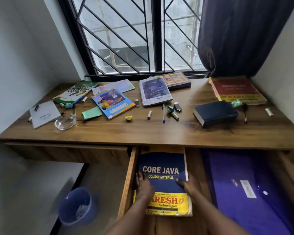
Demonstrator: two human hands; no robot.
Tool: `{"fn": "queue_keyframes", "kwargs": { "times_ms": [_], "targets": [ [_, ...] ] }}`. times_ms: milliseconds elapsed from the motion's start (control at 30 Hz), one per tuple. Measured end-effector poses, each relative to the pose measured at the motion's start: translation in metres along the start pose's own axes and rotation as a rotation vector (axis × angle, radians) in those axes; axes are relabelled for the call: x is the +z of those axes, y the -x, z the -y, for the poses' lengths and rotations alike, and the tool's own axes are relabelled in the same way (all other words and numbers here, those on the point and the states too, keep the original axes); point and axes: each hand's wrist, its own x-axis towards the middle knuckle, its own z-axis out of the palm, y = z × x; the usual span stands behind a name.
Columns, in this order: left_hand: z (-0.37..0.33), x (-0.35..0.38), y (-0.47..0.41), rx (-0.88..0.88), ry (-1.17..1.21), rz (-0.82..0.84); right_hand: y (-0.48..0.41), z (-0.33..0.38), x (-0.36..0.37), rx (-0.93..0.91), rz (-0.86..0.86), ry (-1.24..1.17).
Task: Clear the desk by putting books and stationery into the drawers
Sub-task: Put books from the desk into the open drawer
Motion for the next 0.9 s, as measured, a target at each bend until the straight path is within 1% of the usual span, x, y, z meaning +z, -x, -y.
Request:
{"fn": "queue_keyframes", "kwargs": {
  "times_ms": [133, 267, 333, 400, 500, 567, 667, 733, 800, 833, 867, 900],
  "targets": [
    [0.006, 0.003, 0.005, 0.002, -0.012, 0.033, 0.012, 0.006, 0.004, -0.117, -0.022, 0.225],
    [0.006, 0.006, 0.019, -0.007, -0.118, 0.117, 0.021, 0.007, 0.003, -0.119, -0.050, 0.325],
    [0.002, 0.004, 0.026, -0.014, -0.096, 0.164, 0.025, 0.010, -0.001, -0.130, -0.016, 0.363],
    [-0.004, -0.002, 0.031, -0.011, -0.043, 0.191, 0.031, 0.011, -0.004, -0.136, 0.030, 0.469],
    [-0.013, -0.011, 0.040, -0.004, 0.030, 0.225, 0.051, 0.012, -0.001, -0.115, 0.000, 0.644],
    [-0.018, -0.012, 0.049, 0.000, -0.025, 0.259, 0.069, 0.010, 0.006, -0.131, 0.003, 0.696],
    [-0.021, -0.005, 0.064, -0.022, -0.085, 0.309, 0.088, -0.003, 0.010, -0.166, 0.068, 0.783],
    [-0.021, 0.004, 0.072, -0.011, -0.167, 0.316, 0.101, -0.012, 0.003, -0.157, 0.046, 0.840],
    [-0.017, 0.015, 0.079, 0.014, -0.235, 0.307, 0.114, -0.025, 0.003, -0.149, 0.007, 0.814],
    [-0.015, 0.021, 0.083, 0.033, -0.261, 0.295, 0.122, -0.029, 0.008, -0.175, -0.033, 0.757],
    [-0.011, 0.026, 0.088, 0.045, -0.275, 0.290, 0.129, -0.033, 0.011, -0.210, -0.090, 0.812],
    [-0.006, 0.032, 0.093, 0.049, -0.284, 0.282, 0.124, -0.053, 0.015, -0.198, -0.167, 0.843]
  ]
}}
